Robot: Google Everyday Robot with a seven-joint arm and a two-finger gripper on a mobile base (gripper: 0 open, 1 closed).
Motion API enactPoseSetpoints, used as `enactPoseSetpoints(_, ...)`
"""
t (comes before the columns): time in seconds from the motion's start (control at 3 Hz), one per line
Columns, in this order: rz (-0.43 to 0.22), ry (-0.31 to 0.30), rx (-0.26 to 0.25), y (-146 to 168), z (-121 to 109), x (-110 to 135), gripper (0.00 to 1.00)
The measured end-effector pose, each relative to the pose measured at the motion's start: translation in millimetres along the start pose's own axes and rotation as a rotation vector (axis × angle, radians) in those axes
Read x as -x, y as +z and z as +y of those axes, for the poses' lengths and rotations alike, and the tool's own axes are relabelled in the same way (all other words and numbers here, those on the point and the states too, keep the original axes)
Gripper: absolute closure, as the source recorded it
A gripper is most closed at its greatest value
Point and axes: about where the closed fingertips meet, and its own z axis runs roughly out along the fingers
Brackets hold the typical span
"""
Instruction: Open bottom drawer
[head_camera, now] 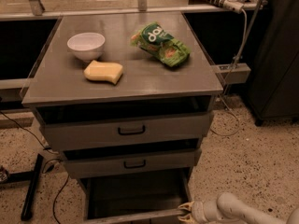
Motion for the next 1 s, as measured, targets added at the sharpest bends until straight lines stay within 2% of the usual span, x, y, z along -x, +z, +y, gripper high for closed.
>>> enactPoseSetpoints(0.33, -0.008, 0.004, -0.009, -4.7, 14.1, -1.5, 1.0)
enactPoseSetpoints(0.67, -0.008, 0.005, -0.01, -6.3, 13.7, -1.5, 0.82)
enactPoseSetpoints(1.0, -0.008, 0.005, -0.01, -6.2, 13.8, -1.5, 0.58)
